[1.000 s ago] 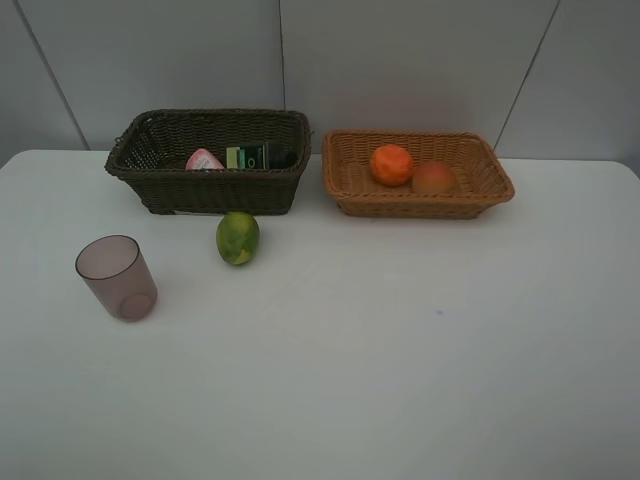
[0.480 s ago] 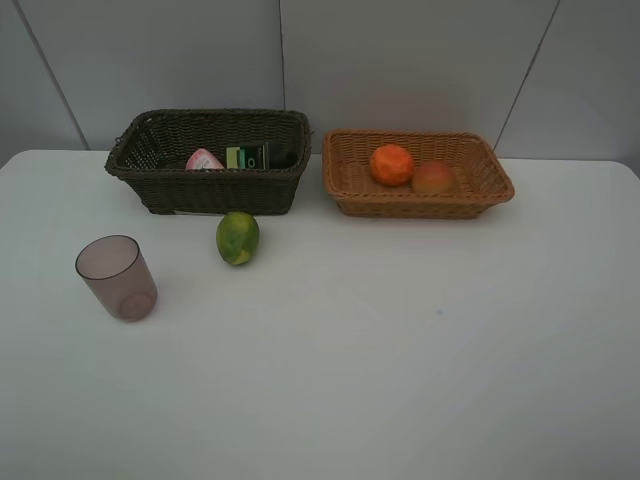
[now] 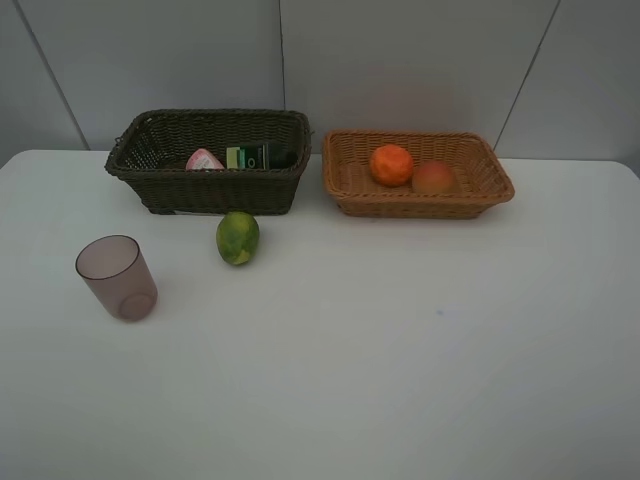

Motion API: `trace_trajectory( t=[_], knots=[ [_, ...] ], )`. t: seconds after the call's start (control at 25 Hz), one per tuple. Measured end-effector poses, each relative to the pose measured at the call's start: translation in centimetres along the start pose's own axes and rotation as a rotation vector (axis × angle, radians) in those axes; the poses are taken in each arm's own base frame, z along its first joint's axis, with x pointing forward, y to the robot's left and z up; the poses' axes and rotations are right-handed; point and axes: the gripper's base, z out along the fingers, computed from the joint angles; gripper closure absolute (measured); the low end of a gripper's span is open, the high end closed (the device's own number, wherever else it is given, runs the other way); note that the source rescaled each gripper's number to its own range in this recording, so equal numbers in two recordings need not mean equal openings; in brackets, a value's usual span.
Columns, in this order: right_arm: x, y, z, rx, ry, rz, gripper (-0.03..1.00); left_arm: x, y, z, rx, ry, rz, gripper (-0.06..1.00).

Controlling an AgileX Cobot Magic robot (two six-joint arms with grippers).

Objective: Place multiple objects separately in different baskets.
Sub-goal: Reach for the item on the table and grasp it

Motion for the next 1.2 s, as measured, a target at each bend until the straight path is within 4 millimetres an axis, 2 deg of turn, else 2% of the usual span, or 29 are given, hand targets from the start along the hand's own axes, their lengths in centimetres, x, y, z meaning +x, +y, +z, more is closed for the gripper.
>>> trace_trajectory(
  t=[0.2, 0.36, 0.48, 0.6, 0.72, 0.88, 1.04, 1.2],
  knots=[
    [0.0, 0.0, 0.0, 0.000, -0.001, 0.000, 0.27, -4.1, -0.2, 4.3, 0.002, 0.148, 0.038, -0.06],
    [0.0, 0.0, 0.0, 0.000, -0.001, 0.000, 0.27, -7.2, -0.9, 8.5, 0.028, 0.278, 0.096, -0.06],
    [0.0, 0.0, 0.0, 0.000, -0.001, 0.000, 0.27, -8.9, -2.8, 11.8, 0.087, 0.375, 0.173, -0.06],
    [0.0, 0.0, 0.0, 0.000, -0.001, 0.000, 0.27, -9.5, -5.4, 14.9, 0.144, 0.470, 0.256, -0.06],
    [0.0, 0.0, 0.0, 0.000, -0.001, 0.000, 0.27, -9.1, -7.4, 17.3, 0.175, 0.563, 0.316, -0.06],
    [0.0, 0.0, 0.0, 0.000, -0.001, 0.000, 0.27, -7.2, -9.2, 20.4, 0.184, 0.678, 0.394, -0.06],
    [0.0, 0.0, 0.0, 0.000, -0.001, 0.000, 0.27, -6.1, -10.0, 22.1, 0.180, 0.708, 0.457, -0.06],
    [0.0, 0.0, 0.0, 0.000, -0.001, 0.000, 0.27, -6.3, -10.1, 22.6, 0.162, 0.665, 0.475, -0.06]
  ],
)
